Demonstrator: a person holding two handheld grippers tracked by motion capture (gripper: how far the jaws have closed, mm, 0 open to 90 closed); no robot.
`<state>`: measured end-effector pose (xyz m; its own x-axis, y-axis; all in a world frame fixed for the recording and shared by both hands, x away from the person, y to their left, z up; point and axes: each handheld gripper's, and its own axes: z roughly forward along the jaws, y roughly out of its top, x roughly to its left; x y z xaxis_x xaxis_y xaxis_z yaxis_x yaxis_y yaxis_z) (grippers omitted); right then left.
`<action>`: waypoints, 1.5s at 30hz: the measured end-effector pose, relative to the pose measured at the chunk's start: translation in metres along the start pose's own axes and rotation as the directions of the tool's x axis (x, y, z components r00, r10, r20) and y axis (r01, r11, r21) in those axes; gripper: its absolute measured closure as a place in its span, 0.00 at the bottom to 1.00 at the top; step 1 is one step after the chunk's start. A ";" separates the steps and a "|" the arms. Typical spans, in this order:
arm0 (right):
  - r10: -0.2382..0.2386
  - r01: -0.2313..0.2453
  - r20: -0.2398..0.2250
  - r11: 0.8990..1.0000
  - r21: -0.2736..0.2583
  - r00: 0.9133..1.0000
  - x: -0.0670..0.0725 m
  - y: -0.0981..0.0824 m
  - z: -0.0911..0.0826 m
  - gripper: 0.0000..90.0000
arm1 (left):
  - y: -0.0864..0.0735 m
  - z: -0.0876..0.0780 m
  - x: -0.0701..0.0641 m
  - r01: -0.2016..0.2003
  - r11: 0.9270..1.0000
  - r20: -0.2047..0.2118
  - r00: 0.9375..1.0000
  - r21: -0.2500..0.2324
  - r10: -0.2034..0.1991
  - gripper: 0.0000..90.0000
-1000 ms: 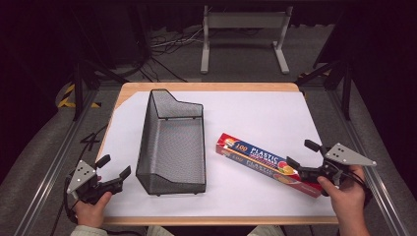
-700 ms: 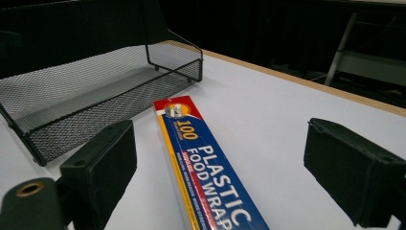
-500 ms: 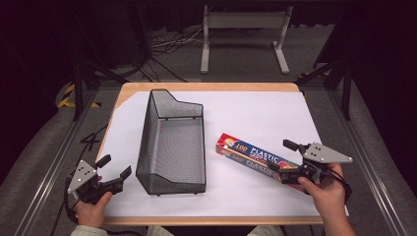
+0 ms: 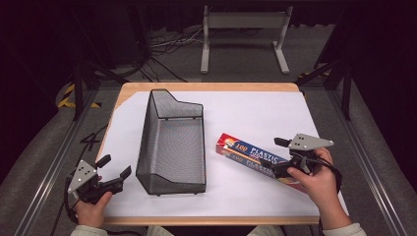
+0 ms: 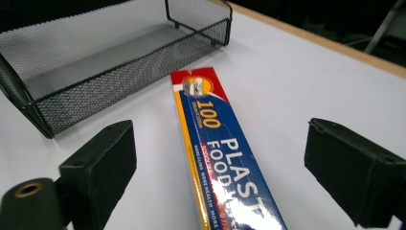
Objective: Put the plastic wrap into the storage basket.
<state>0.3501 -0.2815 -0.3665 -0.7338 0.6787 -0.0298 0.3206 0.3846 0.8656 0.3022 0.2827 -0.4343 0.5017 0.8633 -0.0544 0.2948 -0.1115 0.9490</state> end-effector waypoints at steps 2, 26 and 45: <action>-0.002 0.002 -0.002 0.999 0.035 1.000 -0.003 0.001 0.004 0.12 | 0.000 0.000 0.000 -0.001 1.000 0.002 1.000 0.000 0.001 0.18; 0.002 0.025 -0.067 0.917 0.399 0.998 -0.025 -0.016 0.040 0.12 | -0.001 0.001 0.001 0.008 1.000 -0.007 1.000 -0.002 -0.008 0.18; -0.023 0.063 -0.076 0.810 0.583 0.997 -0.020 -0.018 0.056 0.29 | -0.001 0.000 0.002 0.011 1.000 -0.003 1.000 -0.002 -0.011 0.18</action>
<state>0.3924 -0.2666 -0.4098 -0.7843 0.6202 -0.0116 0.5626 0.7190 0.4080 0.3030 0.2842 -0.4360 0.4959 0.8660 -0.0637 0.2983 -0.1010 0.9491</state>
